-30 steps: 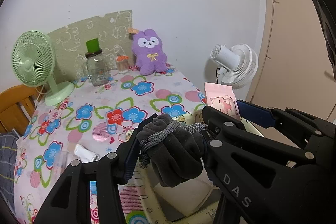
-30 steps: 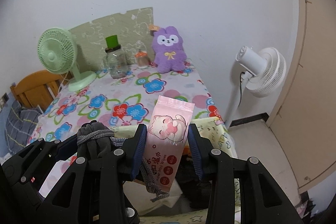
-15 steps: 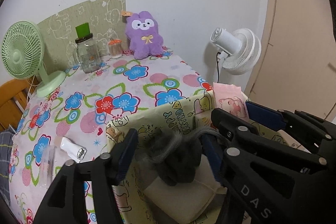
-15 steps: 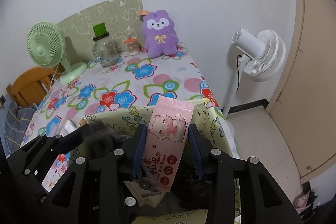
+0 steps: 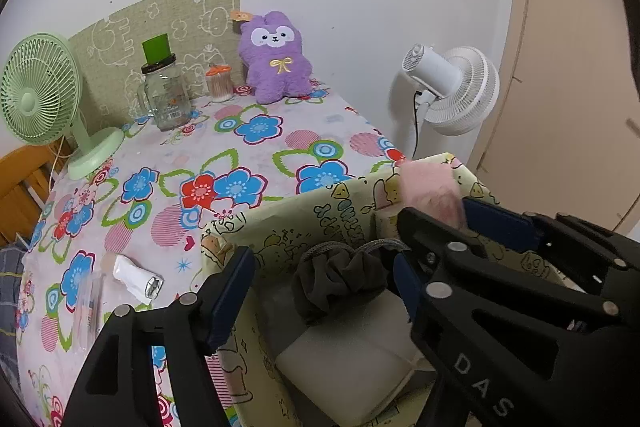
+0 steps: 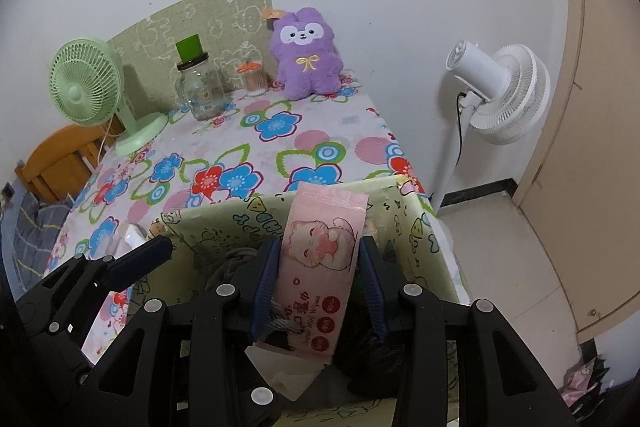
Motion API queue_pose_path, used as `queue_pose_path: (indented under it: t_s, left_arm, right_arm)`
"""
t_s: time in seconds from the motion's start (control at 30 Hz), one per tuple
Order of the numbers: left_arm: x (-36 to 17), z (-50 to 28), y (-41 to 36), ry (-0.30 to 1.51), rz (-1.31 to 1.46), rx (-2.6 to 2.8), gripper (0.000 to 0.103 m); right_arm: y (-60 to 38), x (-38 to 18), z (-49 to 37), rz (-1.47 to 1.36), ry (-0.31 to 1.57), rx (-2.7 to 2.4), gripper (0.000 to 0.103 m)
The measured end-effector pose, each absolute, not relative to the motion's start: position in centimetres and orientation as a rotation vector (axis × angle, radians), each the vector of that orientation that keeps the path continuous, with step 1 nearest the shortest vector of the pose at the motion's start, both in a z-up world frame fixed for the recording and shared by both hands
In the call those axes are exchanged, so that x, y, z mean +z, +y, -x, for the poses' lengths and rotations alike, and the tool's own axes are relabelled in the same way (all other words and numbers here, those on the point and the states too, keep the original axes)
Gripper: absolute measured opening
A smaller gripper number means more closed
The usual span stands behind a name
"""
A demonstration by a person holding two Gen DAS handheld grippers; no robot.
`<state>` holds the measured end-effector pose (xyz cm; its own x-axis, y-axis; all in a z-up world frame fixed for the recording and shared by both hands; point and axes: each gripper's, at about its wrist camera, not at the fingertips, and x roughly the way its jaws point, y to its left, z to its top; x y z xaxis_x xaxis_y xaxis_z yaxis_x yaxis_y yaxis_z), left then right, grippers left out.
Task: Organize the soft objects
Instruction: 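Lower the pouch and tissue pack into the box and open both grippers, then withdraw both grippers from the box toward the white rolled cloth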
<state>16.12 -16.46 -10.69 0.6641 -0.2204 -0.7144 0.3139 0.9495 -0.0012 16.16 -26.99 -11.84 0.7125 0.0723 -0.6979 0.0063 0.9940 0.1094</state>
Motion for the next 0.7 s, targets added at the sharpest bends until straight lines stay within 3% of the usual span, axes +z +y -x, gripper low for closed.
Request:
queue_pose_path:
  t_s: [0.37,0.43,0.47,0.7]
  left_arm:
    - [-9.7,-15.1,-15.2,0.775,-0.113,-0.293,0.076]
    - [-9.4,-14.8,-14.9,0.768,-0.100,-0.311,0.079]
    - [-9.2,-14.6,-14.7,0.761,-0.099,-0.307,0.080]
    - [-8.1,-13.7,-13.6,0.730,-0.102,-0.294,0.081]
  right_arm:
    - [-25.7,-10.8,-15.3,-0.082,0.756,0.035,0.052]
    - [-25.6,-10.6,-15.1,-0.094,0.750,0.051,0.067]
    - [-25.5,-10.5,-15.0,-0.111,0.752,0.064,0.070]
    - [-24.3,-9.4,-14.1,-0.106,0.721,0.070,0.073]
